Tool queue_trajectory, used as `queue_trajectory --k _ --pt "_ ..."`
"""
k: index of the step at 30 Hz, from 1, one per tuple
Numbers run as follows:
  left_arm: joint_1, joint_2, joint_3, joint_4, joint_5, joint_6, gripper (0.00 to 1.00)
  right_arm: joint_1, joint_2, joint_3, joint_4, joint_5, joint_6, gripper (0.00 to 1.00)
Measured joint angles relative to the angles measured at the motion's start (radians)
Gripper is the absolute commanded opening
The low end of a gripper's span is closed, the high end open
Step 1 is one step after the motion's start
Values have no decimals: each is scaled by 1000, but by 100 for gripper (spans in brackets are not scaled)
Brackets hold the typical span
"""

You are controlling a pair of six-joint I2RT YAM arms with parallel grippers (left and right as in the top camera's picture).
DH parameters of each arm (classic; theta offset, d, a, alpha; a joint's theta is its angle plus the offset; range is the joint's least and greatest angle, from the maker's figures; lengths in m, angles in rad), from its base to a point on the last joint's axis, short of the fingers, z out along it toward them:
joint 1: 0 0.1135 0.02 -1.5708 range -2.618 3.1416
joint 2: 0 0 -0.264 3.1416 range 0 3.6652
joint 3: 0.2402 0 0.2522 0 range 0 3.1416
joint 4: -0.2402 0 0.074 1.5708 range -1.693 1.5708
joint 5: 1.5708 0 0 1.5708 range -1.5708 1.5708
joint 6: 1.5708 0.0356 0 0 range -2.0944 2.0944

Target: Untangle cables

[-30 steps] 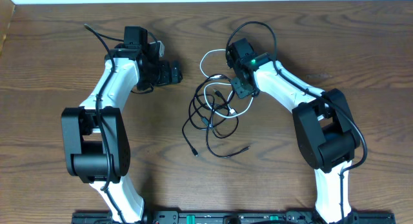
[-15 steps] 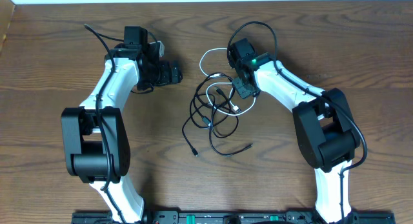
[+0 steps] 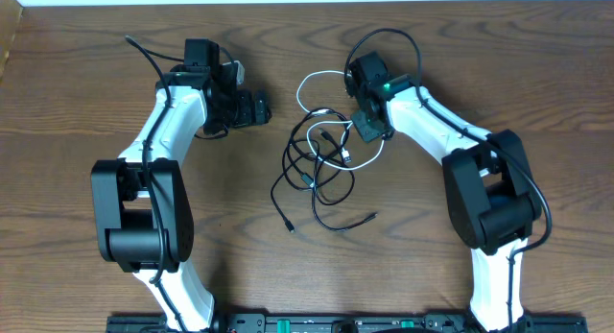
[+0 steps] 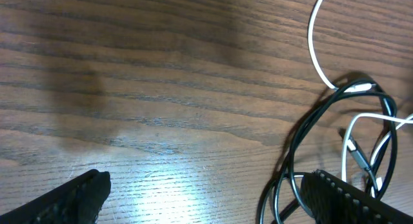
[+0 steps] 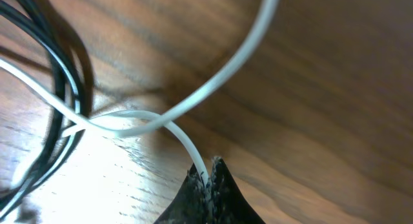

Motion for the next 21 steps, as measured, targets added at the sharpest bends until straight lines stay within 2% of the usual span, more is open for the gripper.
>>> queue_trajectory --k 10,21 --pt "0 0 0 0 0 0 98 45 -275 0 -21 124 67 1" --pt "0 0 0 0 0 0 98 64 -313 0 -57 169 138 1"
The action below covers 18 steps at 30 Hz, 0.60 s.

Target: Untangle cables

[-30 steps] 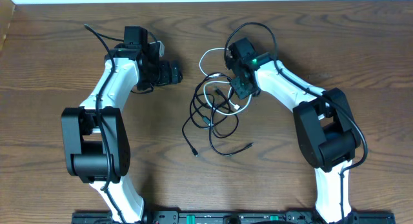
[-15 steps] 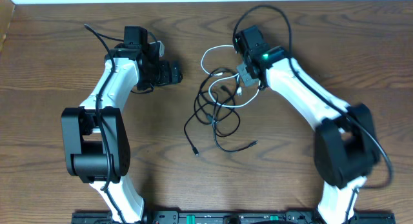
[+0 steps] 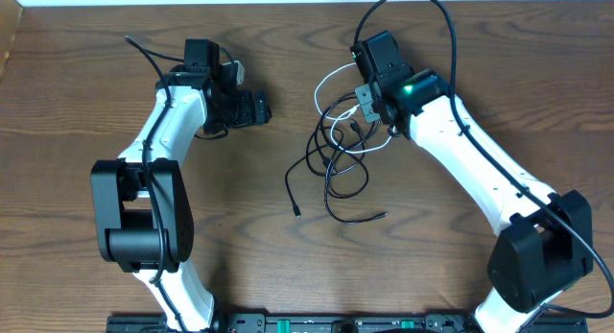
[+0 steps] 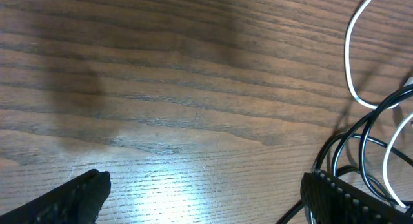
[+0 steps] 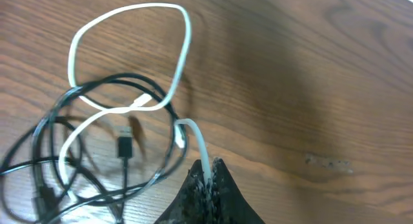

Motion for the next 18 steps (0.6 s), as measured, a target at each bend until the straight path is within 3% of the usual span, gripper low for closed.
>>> queue_trajectory --k 10,18 --pt "0 0 0 0 0 0 98 -20 0 0 -3 -417 -27 1" --pt "0 0 0 0 0 0 98 -46 0 0 -19 -272 180 1"
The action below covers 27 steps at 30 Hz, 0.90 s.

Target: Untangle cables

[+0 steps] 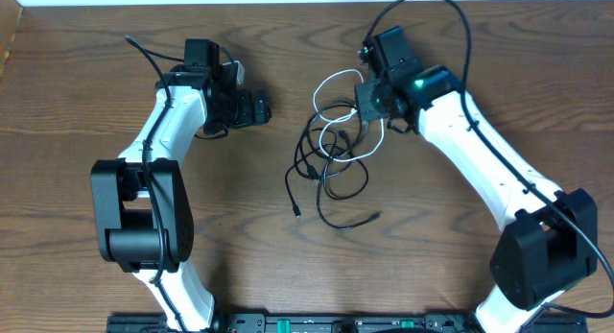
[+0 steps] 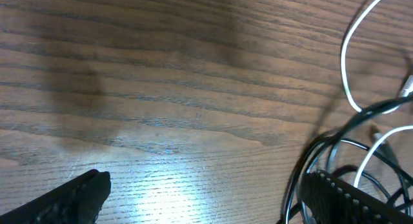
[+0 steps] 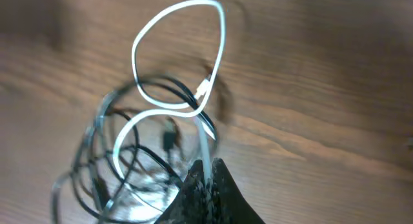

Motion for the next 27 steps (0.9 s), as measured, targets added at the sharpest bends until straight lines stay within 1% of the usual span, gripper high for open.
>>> queue_trajectory --k 3,6,8,10,13,16,27 --pt "0 0 0 0 0 0 98 -9 0 0 27 -67 43 1" --pt "0 0 0 0 0 0 98 -7 0 0 66 -208 15 1" --pt "0 0 0 0 0 0 98 -7 0 0 72 -261 16 1" --pt "0 0 0 0 0 0 98 -8 0 0 65 -235 57 1" --pt "0 0 0 0 0 0 98 -8 0 -5 56 -93 133 1" --pt "0 0 0 0 0 0 98 -9 0 -21 58 -18 198 1" --pt "0 0 0 0 0 0 98 21 2 -208 174 -98 301 1"
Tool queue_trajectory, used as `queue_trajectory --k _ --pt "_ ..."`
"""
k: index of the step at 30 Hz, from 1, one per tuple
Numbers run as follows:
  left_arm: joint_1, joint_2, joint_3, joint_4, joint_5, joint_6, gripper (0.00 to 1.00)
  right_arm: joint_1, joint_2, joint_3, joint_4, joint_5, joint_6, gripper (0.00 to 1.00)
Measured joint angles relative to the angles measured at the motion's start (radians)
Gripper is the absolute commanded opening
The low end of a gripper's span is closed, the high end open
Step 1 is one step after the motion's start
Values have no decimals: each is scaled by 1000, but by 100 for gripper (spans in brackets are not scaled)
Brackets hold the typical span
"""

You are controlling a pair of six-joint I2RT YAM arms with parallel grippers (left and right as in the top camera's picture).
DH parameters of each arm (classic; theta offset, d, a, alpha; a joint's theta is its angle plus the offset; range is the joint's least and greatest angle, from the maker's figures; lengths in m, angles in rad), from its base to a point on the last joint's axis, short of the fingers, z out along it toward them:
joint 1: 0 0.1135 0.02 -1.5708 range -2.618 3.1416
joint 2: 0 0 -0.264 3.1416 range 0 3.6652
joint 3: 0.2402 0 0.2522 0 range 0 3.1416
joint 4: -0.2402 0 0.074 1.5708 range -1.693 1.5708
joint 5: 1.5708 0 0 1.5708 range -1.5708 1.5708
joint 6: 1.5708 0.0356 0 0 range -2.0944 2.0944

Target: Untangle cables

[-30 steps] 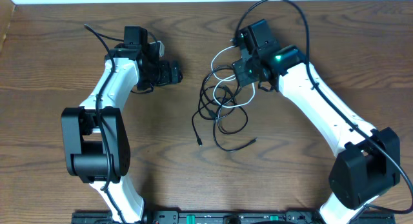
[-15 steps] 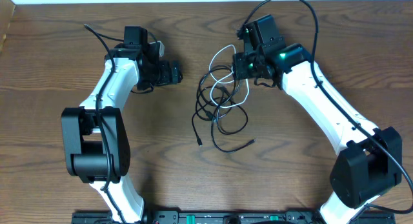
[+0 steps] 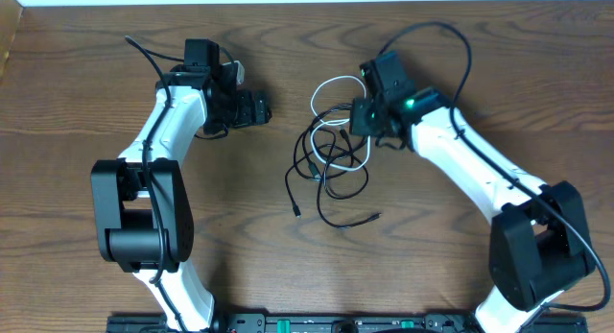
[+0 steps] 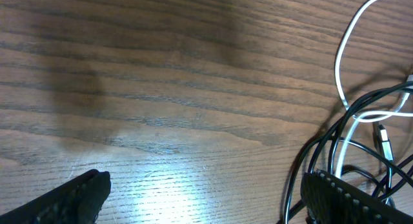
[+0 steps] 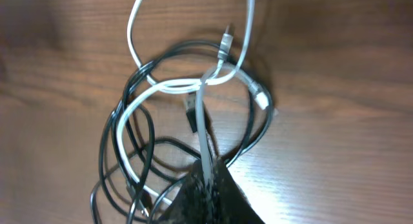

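A tangle of black cables and a white cable lies at the middle of the wooden table. My right gripper is at the tangle's upper right, shut on the white cable, whose loop and plug lie over the black coils. My left gripper stands open to the left of the tangle, apart from it; its fingers frame bare wood, with the cables at the right edge of its view.
The brown wooden table runs to a white wall at the back. A loose black cable end and another plug end trail toward the front. The arms' bases stand at the front edge.
My right gripper has moved down and slightly left with the white cable, now low over the tangle. The cable bundle shifted a little. The left arm has not moved.
My right gripper was shut on the white cable low at the tangle's right side. Then it was farther back and higher, the tangle drawn toward the back. It stayed there with the loop spread, and now sits low over the tangle. The left gripper stayed open and still.
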Motion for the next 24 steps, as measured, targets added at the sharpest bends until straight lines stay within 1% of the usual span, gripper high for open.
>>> queue_trajectory --k 4,7,10,13,17,22,24 --pt "0 0 0 0 0 0 98 31 3 -84 95 -82 6 1" --pt "0 0 0 0 0 0 98 28 11 -98 237 -277 -66 1" --pt "0 0 0 -1 0 0 98 3 9 -93 397 -521 -134 1" --pt "0 0 0 0 0 0 98 -40 -12 -93 417 -624 -153 1" --pt "0 0 0 0 0 0 98 -94 -29 -93 403 -653 -155 1" --pt "0 0 0 0 0 0 98 -108 -32 -92 293 -512 -111 1" --pt "0 0 0 0 0 0 96 -109 -32 -92 276 -476 -103 1"
